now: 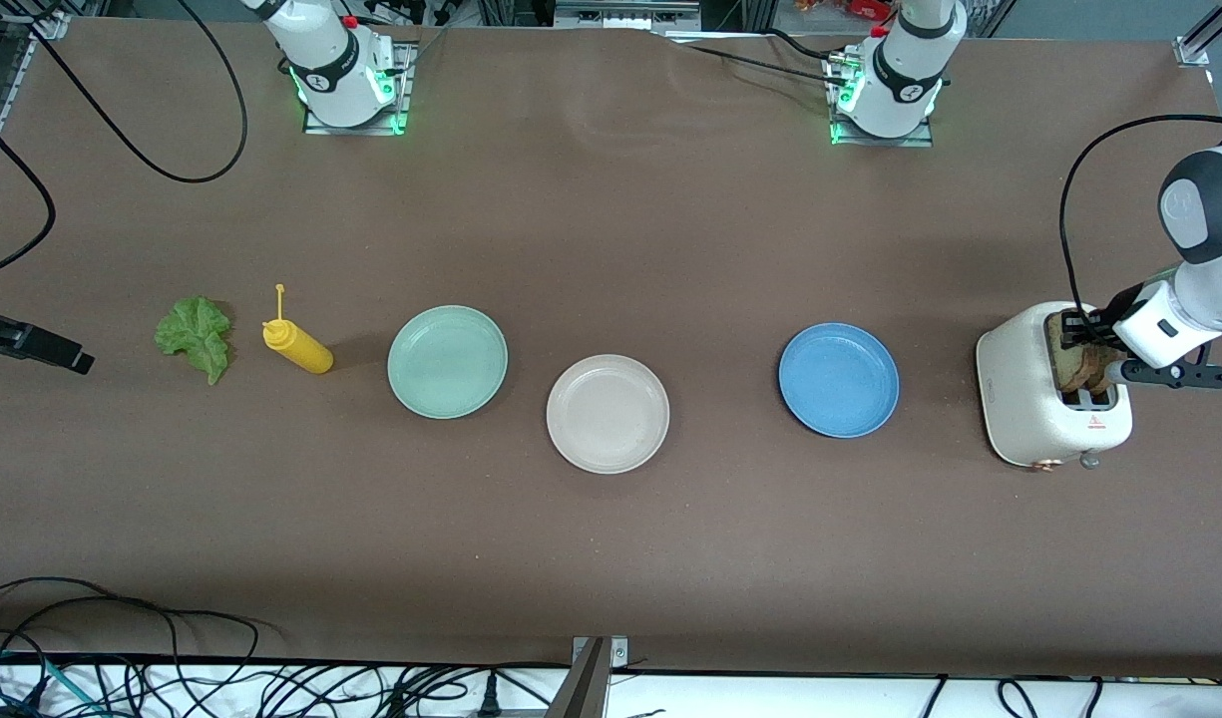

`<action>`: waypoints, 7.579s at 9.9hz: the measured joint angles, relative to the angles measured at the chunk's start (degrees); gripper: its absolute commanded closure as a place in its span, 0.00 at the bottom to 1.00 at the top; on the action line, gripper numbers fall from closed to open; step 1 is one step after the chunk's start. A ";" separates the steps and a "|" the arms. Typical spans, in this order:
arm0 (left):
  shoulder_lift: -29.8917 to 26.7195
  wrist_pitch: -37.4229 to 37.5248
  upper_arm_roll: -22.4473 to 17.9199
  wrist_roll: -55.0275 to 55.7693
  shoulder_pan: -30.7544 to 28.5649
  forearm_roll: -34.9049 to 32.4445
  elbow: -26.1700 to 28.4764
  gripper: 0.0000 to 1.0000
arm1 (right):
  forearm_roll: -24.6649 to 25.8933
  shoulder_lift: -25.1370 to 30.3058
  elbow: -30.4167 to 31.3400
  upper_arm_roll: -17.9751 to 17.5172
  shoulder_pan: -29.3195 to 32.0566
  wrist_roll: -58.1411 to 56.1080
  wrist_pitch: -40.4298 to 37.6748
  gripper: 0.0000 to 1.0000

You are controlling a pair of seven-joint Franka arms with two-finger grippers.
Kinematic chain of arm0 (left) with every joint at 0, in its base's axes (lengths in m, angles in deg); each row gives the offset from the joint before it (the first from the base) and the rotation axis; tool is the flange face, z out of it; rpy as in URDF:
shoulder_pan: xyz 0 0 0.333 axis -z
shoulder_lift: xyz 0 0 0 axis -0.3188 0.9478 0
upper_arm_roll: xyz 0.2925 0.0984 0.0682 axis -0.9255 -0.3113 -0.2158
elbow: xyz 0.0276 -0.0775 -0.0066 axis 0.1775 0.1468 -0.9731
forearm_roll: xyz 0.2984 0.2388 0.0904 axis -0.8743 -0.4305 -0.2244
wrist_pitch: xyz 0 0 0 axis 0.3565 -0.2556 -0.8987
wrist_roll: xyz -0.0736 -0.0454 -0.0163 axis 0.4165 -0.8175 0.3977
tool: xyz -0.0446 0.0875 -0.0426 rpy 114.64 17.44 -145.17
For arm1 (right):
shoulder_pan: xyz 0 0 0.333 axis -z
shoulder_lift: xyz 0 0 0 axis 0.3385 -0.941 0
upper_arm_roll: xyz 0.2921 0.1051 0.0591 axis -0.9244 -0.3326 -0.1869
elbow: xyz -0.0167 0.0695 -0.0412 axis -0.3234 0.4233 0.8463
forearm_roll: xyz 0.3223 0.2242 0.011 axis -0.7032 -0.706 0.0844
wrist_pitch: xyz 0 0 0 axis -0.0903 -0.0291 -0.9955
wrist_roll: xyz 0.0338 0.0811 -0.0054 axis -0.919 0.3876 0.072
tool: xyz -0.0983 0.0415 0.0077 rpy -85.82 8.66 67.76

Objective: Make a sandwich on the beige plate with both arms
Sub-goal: 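Reach the left gripper into the toaster and grasp a bread slice, then lift the bread slice out and carry it toward the beige plate, then lower the bread onto the beige plate and open the left gripper, then return the left gripper to the toaster while the right gripper reaches lettuce, then carry the lettuce with the right gripper while the left gripper grips bread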

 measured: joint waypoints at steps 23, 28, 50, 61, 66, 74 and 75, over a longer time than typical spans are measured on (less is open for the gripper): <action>29.10 -12.19 4.31 1.19 38.52 65.58 -23.70 1.00 | -3.33 0.74 1.00 0.25 0.05 -1.42 -3.47 0.00; 33.65 -16.83 4.29 1.23 41.44 66.31 -26.38 1.00 | -3.60 -3.53 1.11 0.16 0.06 -1.29 -2.69 0.00; 28.97 9.23 -16.05 9.12 40.62 35.77 -31.19 0.00 | -0.84 -13.17 25.96 3.59 6.87 -34.77 21.12 0.00; 15.09 26.64 -18.16 10.30 28.76 9.01 -31.24 0.00 | 1.13 -15.11 21.41 3.62 7.29 -40.03 21.34 1.00; 14.11 27.88 -18.52 7.68 24.12 8.56 -31.19 0.00 | 0.81 -13.48 0.37 0.98 6.84 -30.93 -3.06 1.00; 8.15 30.39 -19.16 6.80 22.69 1.22 -31.02 0.00 | -4.19 -15.85 -7.33 -21.27 1.05 30.92 -0.50 1.00; 6.60 29.88 -19.20 6.72 21.93 -0.11 -30.15 0.00 | -4.26 -17.17 -7.28 -21.43 -2.38 38.76 3.92 1.00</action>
